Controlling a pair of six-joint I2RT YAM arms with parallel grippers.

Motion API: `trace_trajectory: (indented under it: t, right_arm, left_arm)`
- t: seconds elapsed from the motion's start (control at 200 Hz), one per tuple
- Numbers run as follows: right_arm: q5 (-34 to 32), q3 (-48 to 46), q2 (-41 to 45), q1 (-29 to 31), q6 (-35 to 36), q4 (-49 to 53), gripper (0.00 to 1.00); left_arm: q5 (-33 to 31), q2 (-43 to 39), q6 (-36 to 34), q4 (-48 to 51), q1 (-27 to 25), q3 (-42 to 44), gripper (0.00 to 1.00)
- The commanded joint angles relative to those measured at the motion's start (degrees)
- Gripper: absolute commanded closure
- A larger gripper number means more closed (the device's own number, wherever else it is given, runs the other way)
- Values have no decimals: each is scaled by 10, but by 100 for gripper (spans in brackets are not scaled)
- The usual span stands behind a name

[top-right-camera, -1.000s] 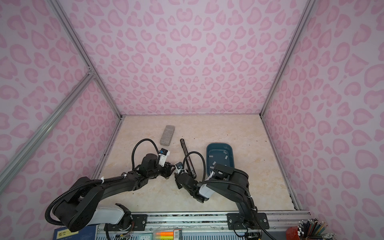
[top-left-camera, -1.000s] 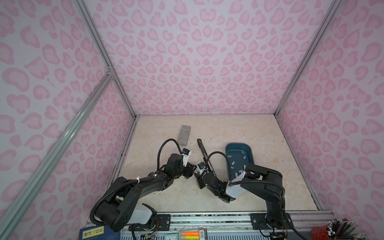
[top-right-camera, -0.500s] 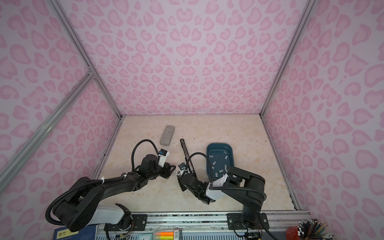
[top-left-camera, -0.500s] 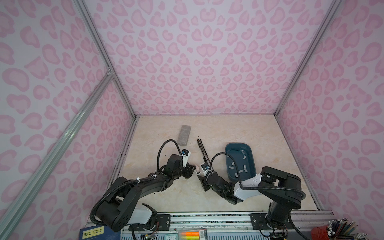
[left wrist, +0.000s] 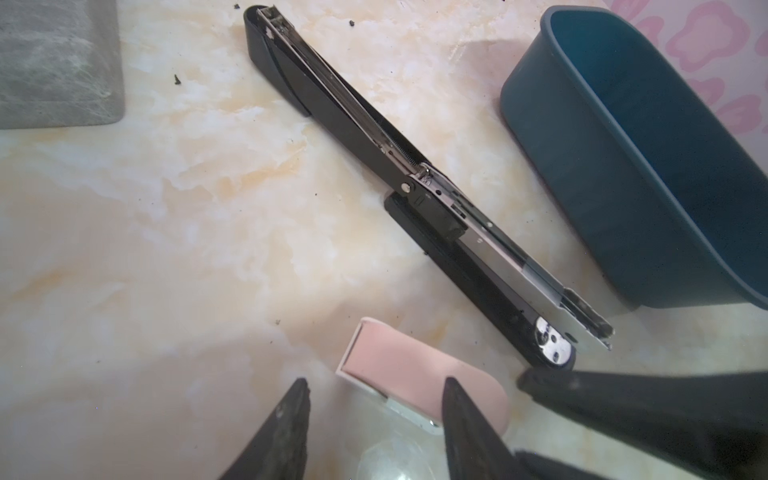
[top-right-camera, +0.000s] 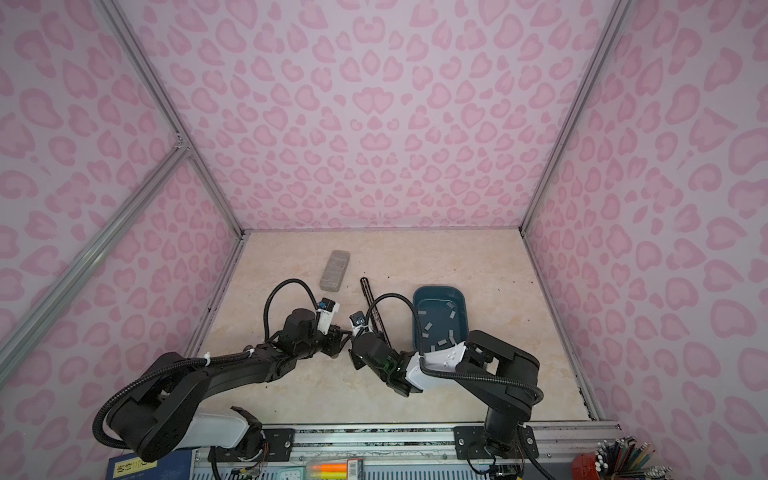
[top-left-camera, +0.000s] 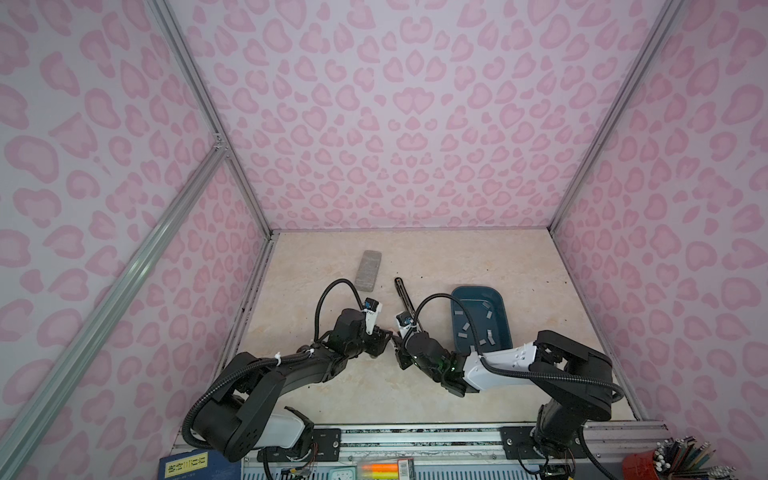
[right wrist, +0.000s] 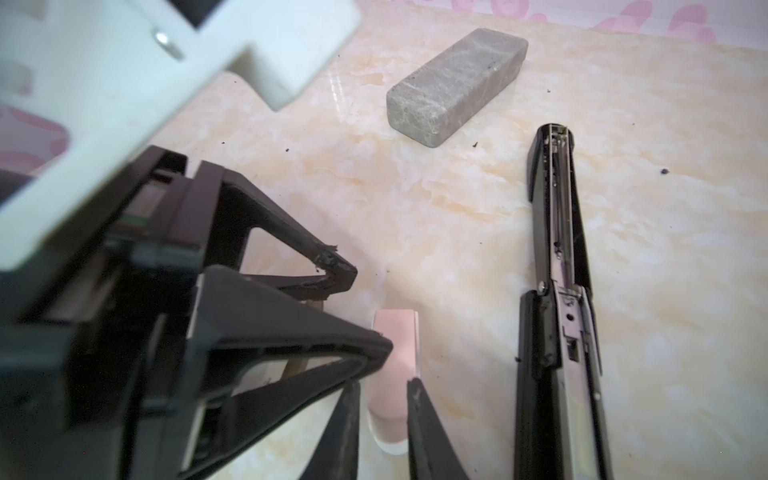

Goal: Load the staples into the stapler

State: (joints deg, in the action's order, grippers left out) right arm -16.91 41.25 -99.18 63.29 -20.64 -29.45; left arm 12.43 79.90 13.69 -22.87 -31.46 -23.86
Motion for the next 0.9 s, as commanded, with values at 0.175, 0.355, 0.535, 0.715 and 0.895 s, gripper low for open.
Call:
trace_trajectory:
  t: [0.175, 0.355, 0.535, 0.715, 0.895]
  right_arm:
    - [-6, 7, -28, 1, -13, 22, 79]
    - [-5, 7, -41, 1, -19, 20, 79]
    - [-5, 6, -50, 0, -22, 18, 80]
    - [-6, 8, -57, 0, -23, 18, 80]
    - [-3, 1, -68, 1, -31, 10, 80]
  left_arm:
    - [7, 5, -4, -24, -3, 4, 48]
    - [5, 3, -4, -29, -3, 8, 49]
    - [5, 5, -4, -30, -3, 10, 50]
    - [5, 8, -3, -34, -4, 11, 50]
    - [6, 11, -2, -39, -3, 12, 51]
